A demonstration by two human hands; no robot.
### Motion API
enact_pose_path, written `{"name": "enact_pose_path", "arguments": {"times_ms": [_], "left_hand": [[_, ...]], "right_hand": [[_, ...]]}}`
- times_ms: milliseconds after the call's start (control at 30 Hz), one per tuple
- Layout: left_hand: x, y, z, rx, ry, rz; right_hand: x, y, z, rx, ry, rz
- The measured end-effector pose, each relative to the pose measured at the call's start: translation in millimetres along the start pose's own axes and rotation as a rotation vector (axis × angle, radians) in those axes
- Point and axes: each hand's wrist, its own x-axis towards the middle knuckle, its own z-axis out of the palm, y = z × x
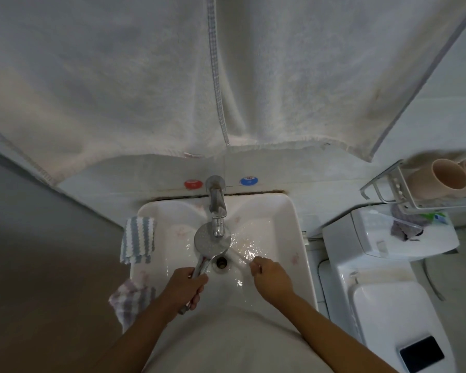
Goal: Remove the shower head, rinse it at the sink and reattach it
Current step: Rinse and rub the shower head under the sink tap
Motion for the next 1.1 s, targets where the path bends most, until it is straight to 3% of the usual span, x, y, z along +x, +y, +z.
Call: {"name": "enact_pose_path", "arguments": {"times_ms": [67, 233, 367, 500, 633, 800, 933, 1100], "left_hand": [[-1, -1, 1, 0.014, 0.003, 0.004], [-2, -2, 5, 0.033, 0.025, 0.030], [-3, -1, 10, 0.056, 0.027, 0.044], [-6, 0, 14, 0.083, 0.030, 0.045], [-5, -1, 13, 0.074, 0.021, 0.047], [-4, -2, 11, 0.089, 0.034, 0.043], [-6, -1, 12, 0.107, 0.032, 0.047], [-9, -4, 11, 0.106, 0.045, 0.058]], "right_hand": [[4, 1, -5, 0.000, 0.061, 0.024], [-5, -2, 1, 0.028, -0.064, -0.034], [2, 0, -4, -0.032, 0.032, 0.012], [-3, -3, 4, 0.033, -0.092, -0.034], [3, 1, -3, -0.020, 0.048, 0.038], [-2, -3, 4, -0.002, -0.082, -0.029], [5, 1, -1, -0.045, 0.063, 0.021], [-2, 0, 4, 0.022, -0.063, -0.028]]}}
